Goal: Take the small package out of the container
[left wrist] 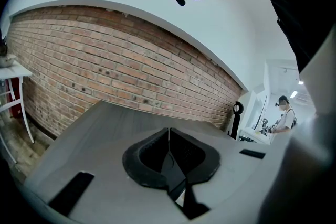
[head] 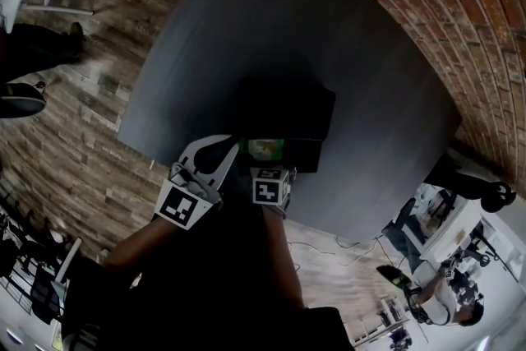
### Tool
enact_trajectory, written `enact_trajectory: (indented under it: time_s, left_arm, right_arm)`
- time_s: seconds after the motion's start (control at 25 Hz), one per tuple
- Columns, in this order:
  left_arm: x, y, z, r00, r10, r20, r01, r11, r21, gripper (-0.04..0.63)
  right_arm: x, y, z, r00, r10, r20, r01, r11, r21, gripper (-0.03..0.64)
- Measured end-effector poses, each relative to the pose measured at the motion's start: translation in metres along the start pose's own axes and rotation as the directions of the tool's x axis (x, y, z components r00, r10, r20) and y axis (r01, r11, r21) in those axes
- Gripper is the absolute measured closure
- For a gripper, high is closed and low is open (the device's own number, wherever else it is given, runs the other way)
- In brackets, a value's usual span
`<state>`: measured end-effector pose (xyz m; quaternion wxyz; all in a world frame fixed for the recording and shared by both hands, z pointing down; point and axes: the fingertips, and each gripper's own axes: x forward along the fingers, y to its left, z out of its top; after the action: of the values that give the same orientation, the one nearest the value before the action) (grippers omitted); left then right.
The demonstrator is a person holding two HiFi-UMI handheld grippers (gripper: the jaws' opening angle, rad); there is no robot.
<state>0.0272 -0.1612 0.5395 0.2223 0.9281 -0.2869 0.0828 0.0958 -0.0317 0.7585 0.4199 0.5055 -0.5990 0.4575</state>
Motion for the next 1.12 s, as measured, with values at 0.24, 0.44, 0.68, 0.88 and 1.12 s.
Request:
enact_trajectory:
  time_s: [0.24,0.44,0.68,0.88,1.12]
  left_arm:
    - [0.003,0.005,0.001,1.000,-0.002,-0.003,0.002,1.000,-0.003,0.558]
    - [0.007,0.011,0.001,1.000,0.003,-0.012,-0.003,1.000,-0.011,0.558]
    - [0.009,0.016,0.001,1.000,0.010,-0.010,-0.010,1.000,-0.022,0.558]
    - [0.010,0.019,0.000,1.000,0.014,-0.006,-0.014,1.000,-0.022,0.558]
    - [0.006,0.020,-0.002,1.000,0.022,-0.008,-0.022,0.999,-0.023,0.558]
  right_arm:
    - [0.005,0.000,-0.001,0.999,-0.005,-0.036,0.005,1.000,0.015,0.184]
    - [0.012,0.000,-0.009,0.997,0.003,-0.081,-0.001,1.000,0.030,0.181]
    - [0.009,-0.004,-0.007,0.992,-0.008,-0.128,0.014,0.999,0.049,0.175]
    - [0.013,-0.005,-0.008,0.989,-0.003,-0.151,0.011,0.999,0.052,0.172]
    - [0.014,-0.005,-0.010,0.988,0.002,-0.157,0.007,0.998,0.057,0.172]
